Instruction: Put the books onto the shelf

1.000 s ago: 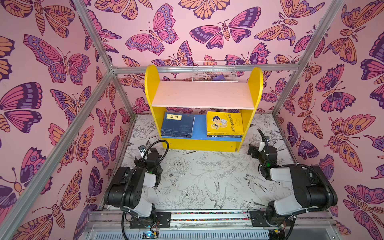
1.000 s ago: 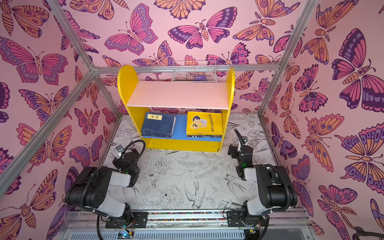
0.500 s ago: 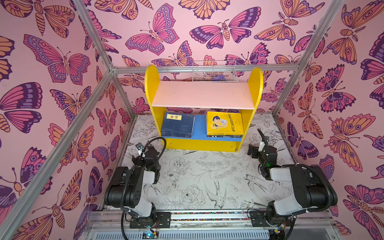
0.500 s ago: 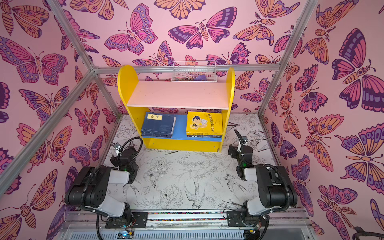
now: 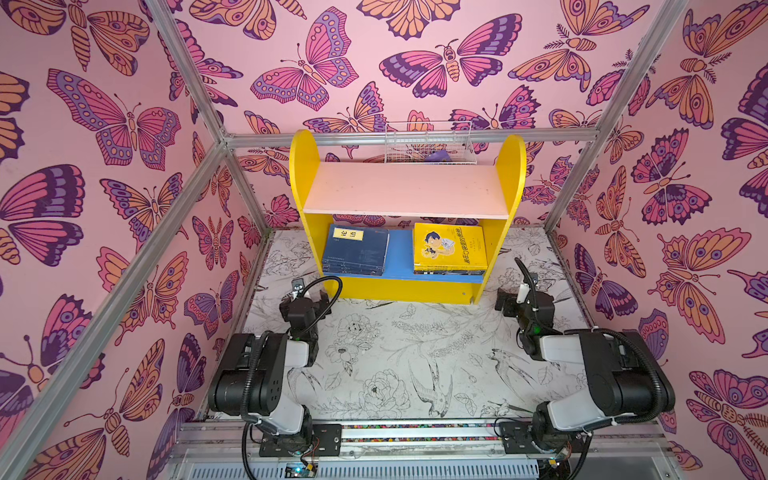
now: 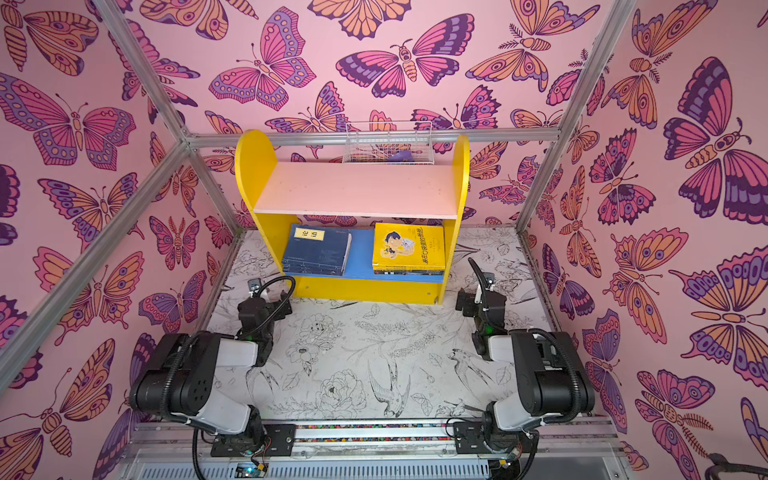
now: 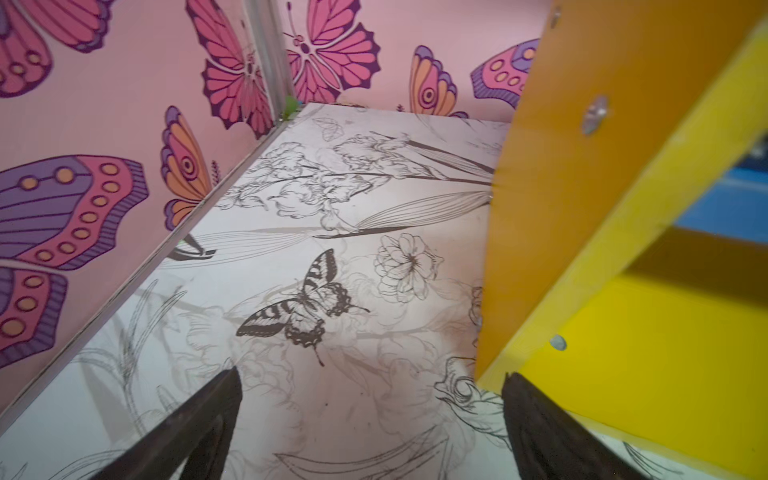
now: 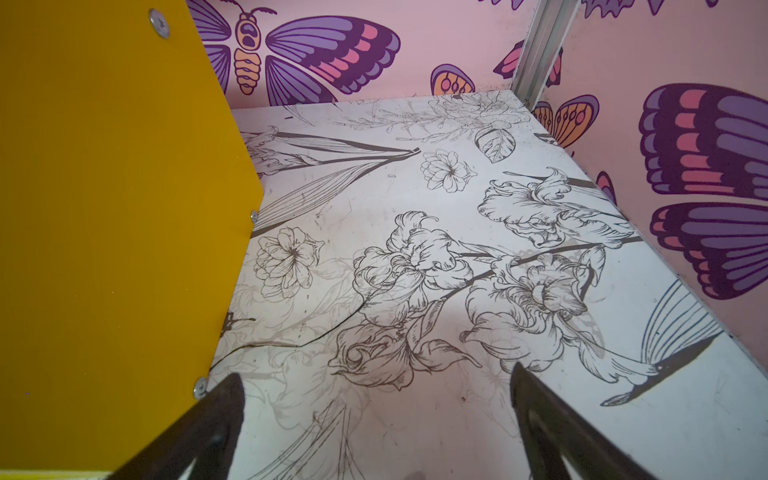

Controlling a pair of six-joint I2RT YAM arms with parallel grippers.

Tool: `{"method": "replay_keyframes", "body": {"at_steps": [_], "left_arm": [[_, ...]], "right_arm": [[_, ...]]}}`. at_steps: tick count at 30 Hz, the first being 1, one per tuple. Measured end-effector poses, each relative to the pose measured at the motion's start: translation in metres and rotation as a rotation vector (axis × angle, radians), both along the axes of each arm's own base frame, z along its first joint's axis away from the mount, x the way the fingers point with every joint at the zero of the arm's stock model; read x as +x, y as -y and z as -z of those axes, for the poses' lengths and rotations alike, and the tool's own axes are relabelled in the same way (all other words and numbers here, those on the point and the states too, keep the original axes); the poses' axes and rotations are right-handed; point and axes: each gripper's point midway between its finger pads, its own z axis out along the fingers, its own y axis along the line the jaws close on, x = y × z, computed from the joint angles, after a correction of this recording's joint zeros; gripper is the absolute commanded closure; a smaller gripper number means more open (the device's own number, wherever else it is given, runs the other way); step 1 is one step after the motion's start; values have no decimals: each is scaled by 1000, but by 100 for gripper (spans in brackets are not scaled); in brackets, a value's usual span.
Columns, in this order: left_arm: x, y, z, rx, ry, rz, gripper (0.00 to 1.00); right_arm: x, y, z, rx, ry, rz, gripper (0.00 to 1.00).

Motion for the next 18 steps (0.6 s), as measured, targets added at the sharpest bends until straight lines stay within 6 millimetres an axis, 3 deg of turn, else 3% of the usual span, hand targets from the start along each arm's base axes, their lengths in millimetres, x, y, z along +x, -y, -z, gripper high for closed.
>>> {"method": "replay_keyframes", "body": {"at_steps": [5,18], "left_arm": [[2,9,1,14,-7,65,1],[2,11,0,28,-9,73,1]], "right_arm": [[0,2,0,0,0,5,0],[0,2,0,0,0,6,0]]}}
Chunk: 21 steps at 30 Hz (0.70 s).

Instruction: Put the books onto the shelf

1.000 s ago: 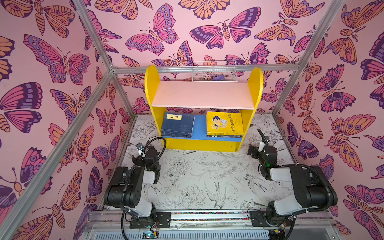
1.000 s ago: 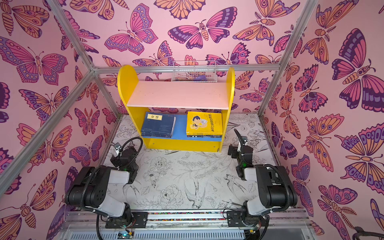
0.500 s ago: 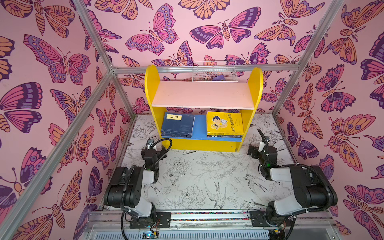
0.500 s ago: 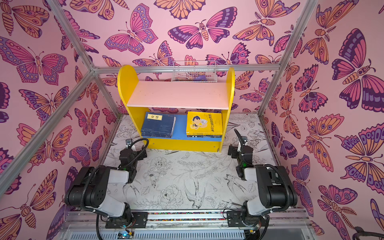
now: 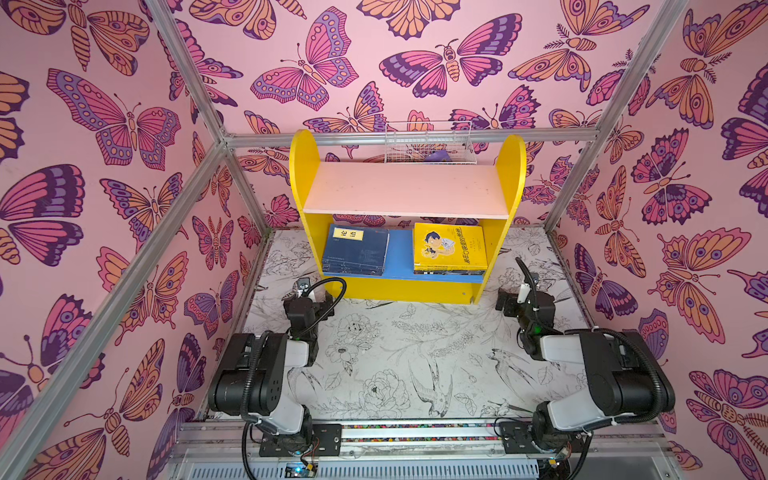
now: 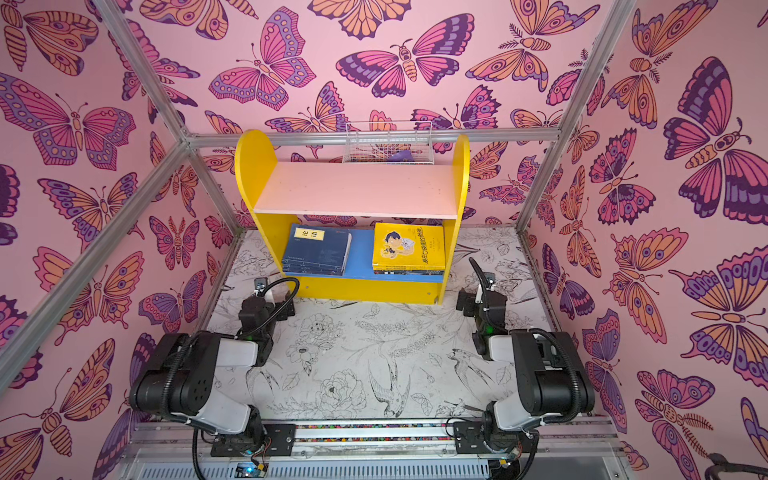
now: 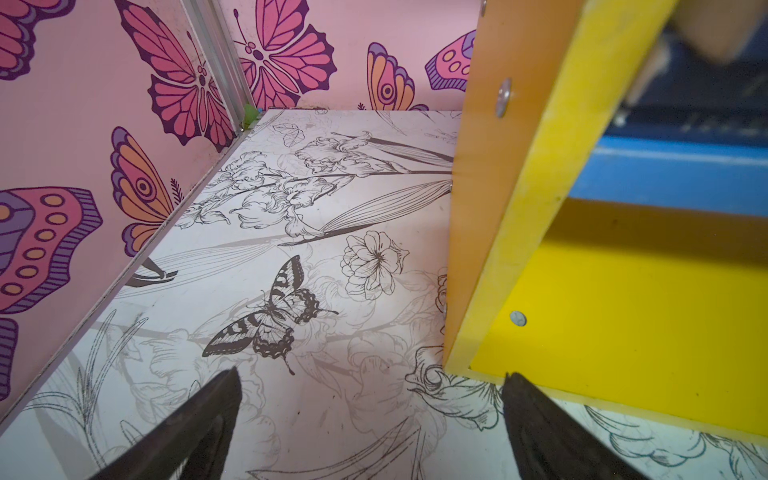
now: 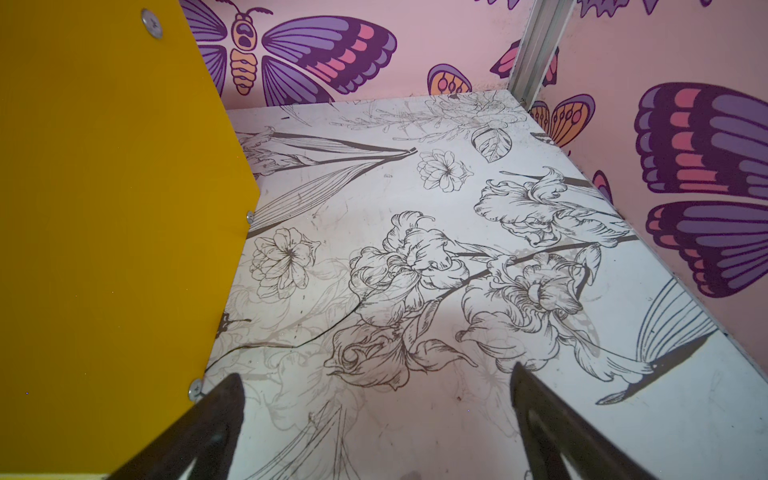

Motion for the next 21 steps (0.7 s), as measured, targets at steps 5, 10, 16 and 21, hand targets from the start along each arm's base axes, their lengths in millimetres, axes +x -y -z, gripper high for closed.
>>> {"method": "replay_keyframes", "body": {"at_steps": [5,10,16,21], "left_arm": [[0,1,0,0,0,2,1],[0,1,0,-5,0,2,14],[0,0,0,-4,0,2,51],[0,0,0,3,-1,4,2]], "right_arm": [[0,0,1,12,-3,-15,0],[0,3,1,26,-5,-21,0],[0,0,2,33,-5,-35,1],[0,0,2,34,-5,-37,1]]}}
